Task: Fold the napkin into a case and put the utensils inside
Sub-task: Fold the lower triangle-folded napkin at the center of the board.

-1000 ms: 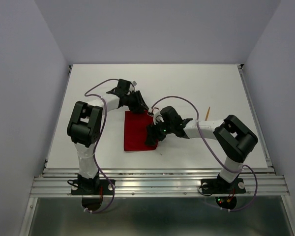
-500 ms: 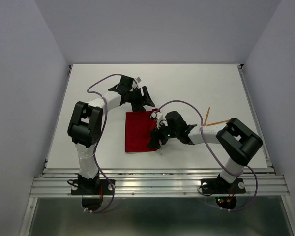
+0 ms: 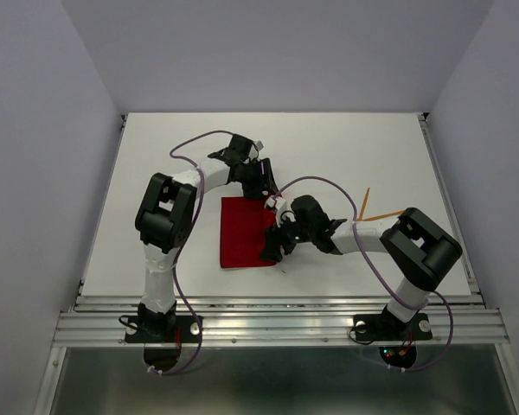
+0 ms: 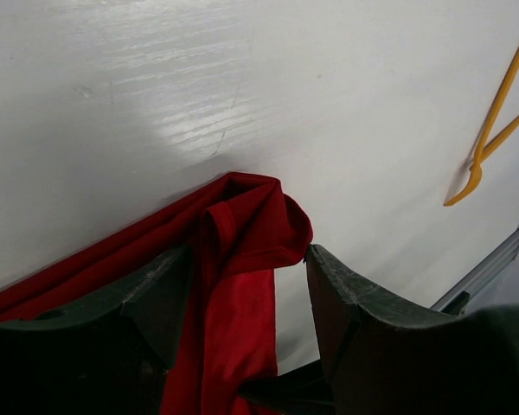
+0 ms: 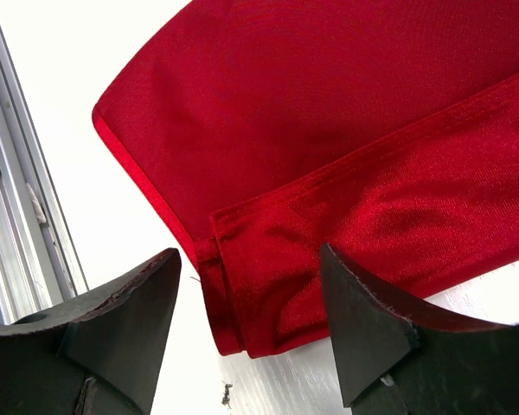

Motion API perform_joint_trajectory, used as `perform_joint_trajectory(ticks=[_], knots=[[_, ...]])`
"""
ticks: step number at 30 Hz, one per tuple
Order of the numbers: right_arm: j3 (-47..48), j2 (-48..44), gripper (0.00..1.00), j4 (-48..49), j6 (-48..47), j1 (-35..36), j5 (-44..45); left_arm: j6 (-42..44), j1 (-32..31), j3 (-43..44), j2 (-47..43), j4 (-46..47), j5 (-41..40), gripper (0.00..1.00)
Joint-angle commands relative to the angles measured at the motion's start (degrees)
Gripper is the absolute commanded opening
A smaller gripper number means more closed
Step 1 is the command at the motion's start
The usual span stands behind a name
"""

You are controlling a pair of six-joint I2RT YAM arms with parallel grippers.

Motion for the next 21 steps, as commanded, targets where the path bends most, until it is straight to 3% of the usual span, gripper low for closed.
perform_joint_trajectory(ticks=[1, 16, 19, 21], knots=[[-1.1, -0.2, 0.71, -3.2, -0.4, 0.7, 1.4, 1.8, -0.6, 2.3, -0.3, -1.6, -1.7, 0.65], [-0.9, -0.7, 0.71, -4.3, 0.0, 0.7, 2.1, 1.0, -2.0, 1.7, 0.4, 0.0, 0.0, 0.48], [-1.0, -1.2, 0.71, -4.5, -0.2, 0.7, 2.4, 0.9, -2.2, 1.7, 0.7, 0.3, 0.5, 0.32], [-1.1, -1.6, 0.72, -4.7, -0.1, 0.7, 2.8, 0.8, -2.2, 1.5, 0.7, 0.4, 0.8, 0.14]])
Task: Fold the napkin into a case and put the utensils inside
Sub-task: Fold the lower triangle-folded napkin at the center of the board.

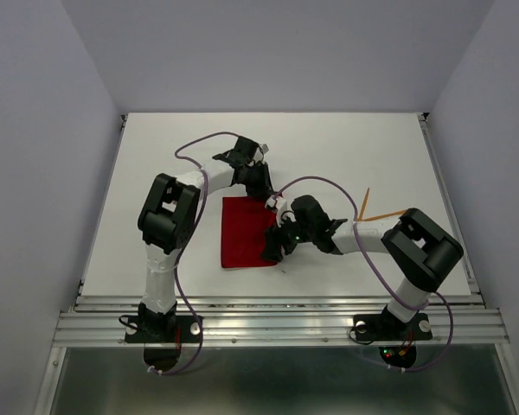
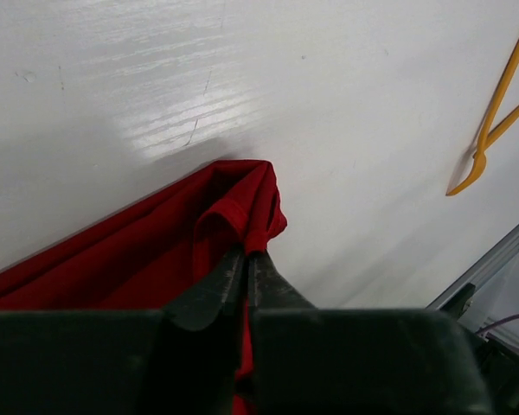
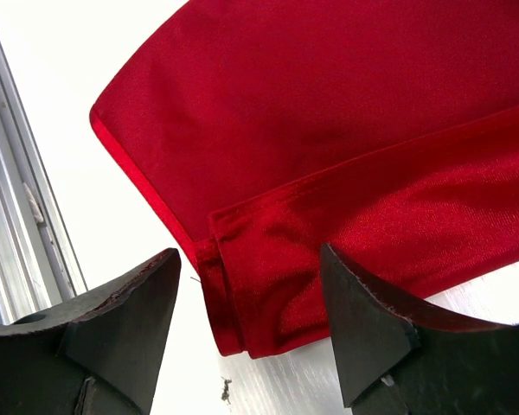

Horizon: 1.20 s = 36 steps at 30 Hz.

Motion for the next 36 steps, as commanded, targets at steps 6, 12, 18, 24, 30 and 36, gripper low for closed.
perform_joint_trajectory(ticks=[6, 12, 18, 24, 30, 36], knots=[[-1.7, -2.6, 0.75, -4.5, 0.1, 0.7, 3.9, 0.1, 0.0, 0.1, -0.8, 1.9, 1.8, 0.0], [-3.2, -7.9, 0.88, -4.4, 2.7, 0.7, 6.8, 0.0, 0.9, -3.3, -3.3, 4.0, 2.7, 0.0], [-3.4, -14.4, 0.95, -4.3, 5.6, -0.5, 11.6, -0.6, 1.2, -7.1, -4.9, 6.5, 3.9, 0.0], [-1.8, -16.0, 0.97, -4.3, 12.1, -3.6, 19.4, -1.3, 2.0, -9.9, -7.3, 8.3, 4.2, 0.0], [0.2, -14.9, 0.92, -4.3, 19.1, -6.8, 22.2, -1.6, 2.4, -11.4, -8.9, 9.1, 4.6, 0.0], [5.2, -11.4, 0.79, -8.4, 19.3, -6.8, 25.0, -2.0, 2.6, -12.8, -9.3, 9.9, 5.2, 0.0]])
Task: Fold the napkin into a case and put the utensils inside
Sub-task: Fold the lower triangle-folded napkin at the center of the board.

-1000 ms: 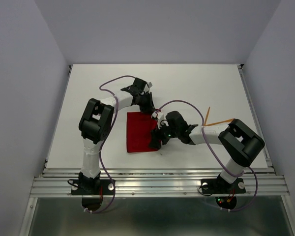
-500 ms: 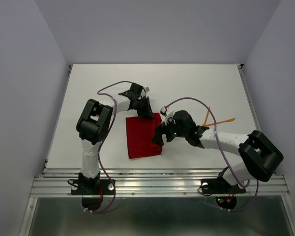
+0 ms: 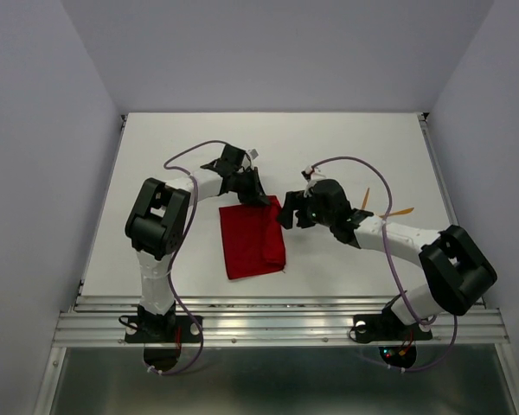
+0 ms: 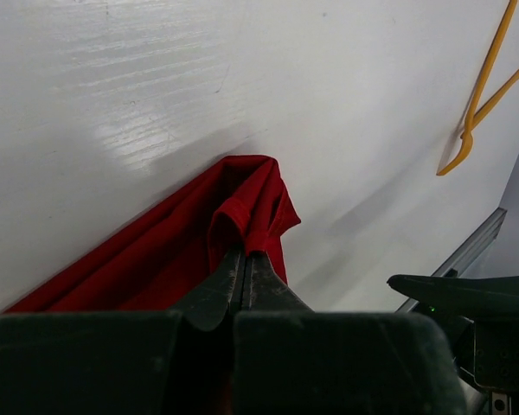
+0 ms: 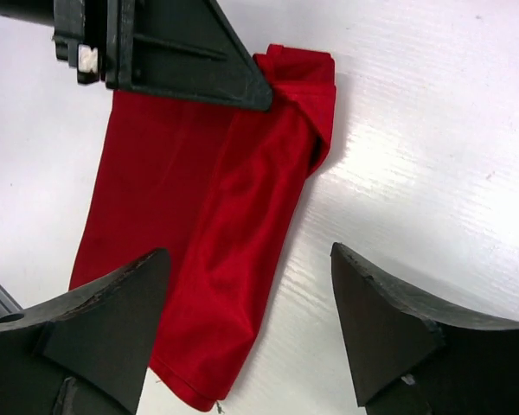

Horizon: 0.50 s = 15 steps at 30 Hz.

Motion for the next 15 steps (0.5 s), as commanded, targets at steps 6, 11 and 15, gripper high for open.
perform_joint_trajectory(ticks=[6, 11, 15], knots=[[12.0, 7.3, 0.75, -8.7, -2.4, 0.1, 4.4, -0.7, 0.4, -2.1, -3.3, 1.9, 1.6, 0.0], [17.4, 11.4, 0.73, -13.6, -6.2, 3.4, 6.1, -1.0, 0.6, -2.5, -3.0, 2.0, 1.9, 0.0], [18.8, 13.4, 0.71, -15.2, -5.5, 5.8, 11.7, -1.1, 0.7, -2.5, -3.1, 2.0, 1.9, 0.0]])
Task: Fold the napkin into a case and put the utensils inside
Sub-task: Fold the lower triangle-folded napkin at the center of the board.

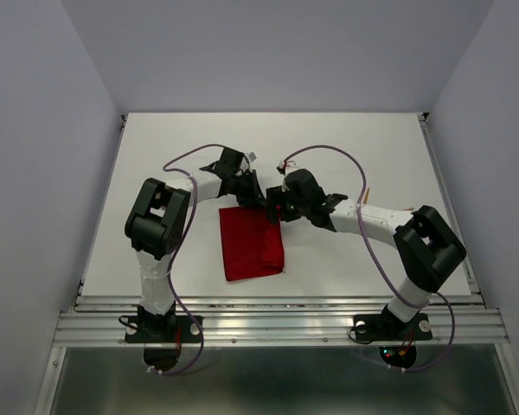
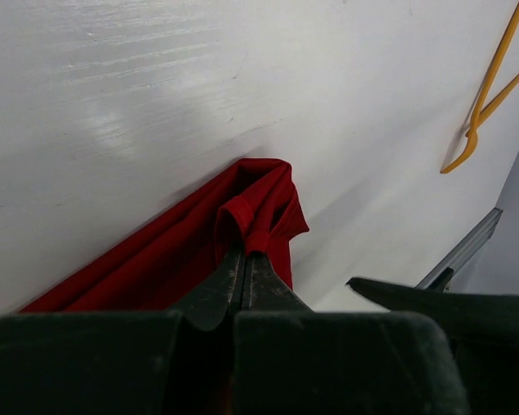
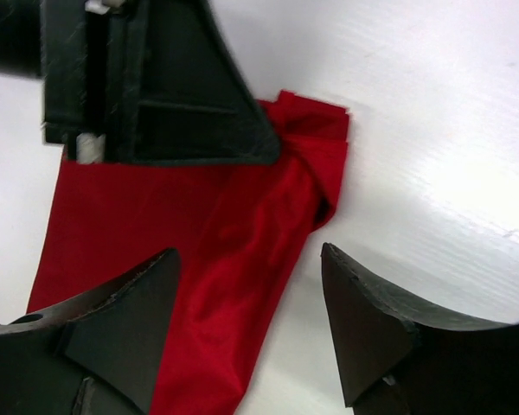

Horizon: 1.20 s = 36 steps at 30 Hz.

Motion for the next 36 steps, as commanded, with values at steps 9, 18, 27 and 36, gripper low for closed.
perform_joint_trajectory(ticks=[9, 18, 27, 36], knots=[[6.6, 5.9, 0.71, -7.0, 2.1, 7.5, 17.6, -0.6, 0.4, -0.9, -3.3, 1.4, 1.2, 0.0], [10.1, 8.8, 0.68, -8.1, 3.9, 11.8, 24.1, -0.8, 0.7, -1.0, -3.3, 1.4, 1.3, 0.0], [12.0, 12.5, 0.6, -8.5, 4.3, 12.9, 27.7, -0.8, 0.9, -1.1, -3.3, 1.4, 1.5, 0.0], [11.2, 13.4, 0.45, -8.5, 4.9, 13.4, 32.5, -0.7, 1.0, -0.9, -3.3, 0.9, 1.3, 0.0]])
